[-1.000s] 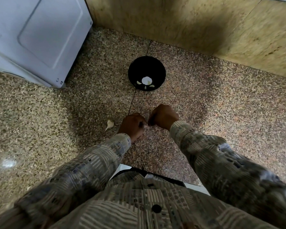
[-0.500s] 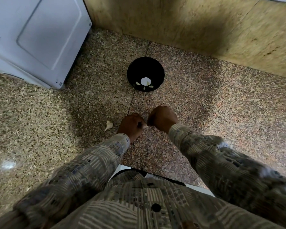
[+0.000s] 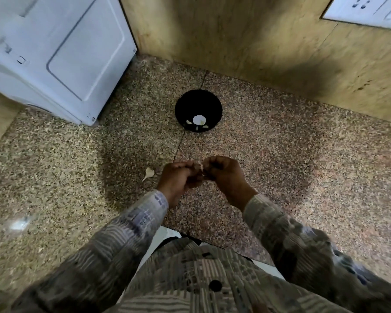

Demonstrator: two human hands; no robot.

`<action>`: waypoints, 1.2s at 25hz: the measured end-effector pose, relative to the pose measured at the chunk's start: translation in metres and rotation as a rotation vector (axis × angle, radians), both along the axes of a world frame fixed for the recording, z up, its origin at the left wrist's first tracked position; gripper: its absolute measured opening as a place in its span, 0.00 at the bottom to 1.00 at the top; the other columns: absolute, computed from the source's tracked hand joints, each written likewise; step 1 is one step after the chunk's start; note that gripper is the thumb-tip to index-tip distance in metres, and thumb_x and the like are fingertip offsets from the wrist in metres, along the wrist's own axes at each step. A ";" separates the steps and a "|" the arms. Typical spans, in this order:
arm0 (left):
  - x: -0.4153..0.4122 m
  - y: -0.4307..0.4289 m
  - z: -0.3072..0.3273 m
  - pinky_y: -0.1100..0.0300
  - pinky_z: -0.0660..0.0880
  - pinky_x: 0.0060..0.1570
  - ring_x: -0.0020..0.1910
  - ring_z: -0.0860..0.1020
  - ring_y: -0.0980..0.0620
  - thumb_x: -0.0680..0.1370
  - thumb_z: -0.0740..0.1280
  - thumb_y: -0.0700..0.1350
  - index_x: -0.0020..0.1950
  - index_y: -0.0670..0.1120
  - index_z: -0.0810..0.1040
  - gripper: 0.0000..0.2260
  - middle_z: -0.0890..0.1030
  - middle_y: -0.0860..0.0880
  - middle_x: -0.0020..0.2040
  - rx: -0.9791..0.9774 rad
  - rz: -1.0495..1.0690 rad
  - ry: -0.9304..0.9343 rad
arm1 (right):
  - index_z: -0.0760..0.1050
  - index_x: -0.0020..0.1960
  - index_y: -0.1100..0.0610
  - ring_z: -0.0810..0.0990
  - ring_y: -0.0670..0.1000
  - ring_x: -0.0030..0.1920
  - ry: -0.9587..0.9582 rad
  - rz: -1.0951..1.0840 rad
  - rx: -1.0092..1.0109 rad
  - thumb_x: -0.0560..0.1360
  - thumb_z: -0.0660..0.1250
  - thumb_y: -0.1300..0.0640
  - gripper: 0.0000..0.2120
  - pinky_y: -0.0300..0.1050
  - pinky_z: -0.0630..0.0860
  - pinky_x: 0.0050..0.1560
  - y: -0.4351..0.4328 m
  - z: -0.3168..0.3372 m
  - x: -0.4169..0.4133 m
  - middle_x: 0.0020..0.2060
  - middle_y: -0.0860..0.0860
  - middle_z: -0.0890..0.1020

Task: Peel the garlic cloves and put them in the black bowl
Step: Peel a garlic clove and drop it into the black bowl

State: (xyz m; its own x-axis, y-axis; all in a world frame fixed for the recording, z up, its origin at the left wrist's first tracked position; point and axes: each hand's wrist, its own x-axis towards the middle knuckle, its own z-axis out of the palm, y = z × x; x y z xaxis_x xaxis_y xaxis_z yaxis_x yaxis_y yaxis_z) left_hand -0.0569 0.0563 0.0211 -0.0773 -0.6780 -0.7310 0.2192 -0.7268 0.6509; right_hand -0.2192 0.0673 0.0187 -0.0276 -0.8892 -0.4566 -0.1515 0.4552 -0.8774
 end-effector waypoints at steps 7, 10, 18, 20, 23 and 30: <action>-0.033 0.039 0.051 0.57 0.83 0.43 0.43 0.86 0.47 0.79 0.71 0.40 0.51 0.40 0.85 0.05 0.87 0.45 0.45 -0.462 -0.058 -0.290 | 0.80 0.50 0.64 0.85 0.50 0.41 -0.272 0.010 0.061 0.81 0.66 0.66 0.04 0.41 0.82 0.42 0.016 0.072 -0.033 0.41 0.57 0.85; -0.031 0.042 0.060 0.62 0.80 0.46 0.44 0.84 0.54 0.78 0.74 0.43 0.52 0.44 0.87 0.05 0.87 0.50 0.45 -1.043 -0.367 -0.813 | 0.79 0.51 0.62 0.80 0.50 0.39 -0.448 -0.057 0.357 0.82 0.64 0.64 0.05 0.45 0.81 0.40 0.023 0.085 -0.047 0.40 0.56 0.81; -0.083 0.072 0.101 0.57 0.83 0.38 0.42 0.85 0.47 0.81 0.64 0.35 0.50 0.39 0.80 0.05 0.85 0.41 0.44 -0.095 0.089 0.254 | 0.78 0.49 0.62 0.80 0.52 0.44 -0.349 0.131 -0.253 0.82 0.65 0.66 0.05 0.48 0.80 0.47 0.059 0.096 -0.086 0.40 0.53 0.82; -0.091 0.081 0.104 0.58 0.83 0.37 0.40 0.85 0.48 0.81 0.65 0.34 0.52 0.38 0.80 0.04 0.84 0.40 0.45 -0.131 0.164 0.209 | 0.75 0.48 0.60 0.78 0.50 0.42 -0.531 0.091 -0.131 0.84 0.61 0.65 0.07 0.44 0.79 0.46 0.067 0.099 -0.092 0.39 0.52 0.79; -0.097 0.094 0.108 0.58 0.83 0.38 0.41 0.86 0.48 0.81 0.66 0.34 0.53 0.37 0.80 0.04 0.86 0.39 0.45 -0.189 0.174 0.207 | 0.74 0.47 0.59 0.79 0.51 0.42 -0.521 0.052 -0.073 0.85 0.60 0.64 0.09 0.47 0.80 0.48 0.075 0.097 -0.096 0.38 0.53 0.79; -0.097 0.114 0.099 0.52 0.84 0.46 0.45 0.86 0.42 0.79 0.70 0.37 0.53 0.37 0.84 0.05 0.86 0.38 0.47 -0.276 0.288 0.022 | 0.83 0.52 0.64 0.86 0.54 0.43 -0.185 0.110 -0.194 0.81 0.63 0.69 0.09 0.48 0.85 0.46 0.085 0.106 -0.098 0.44 0.60 0.86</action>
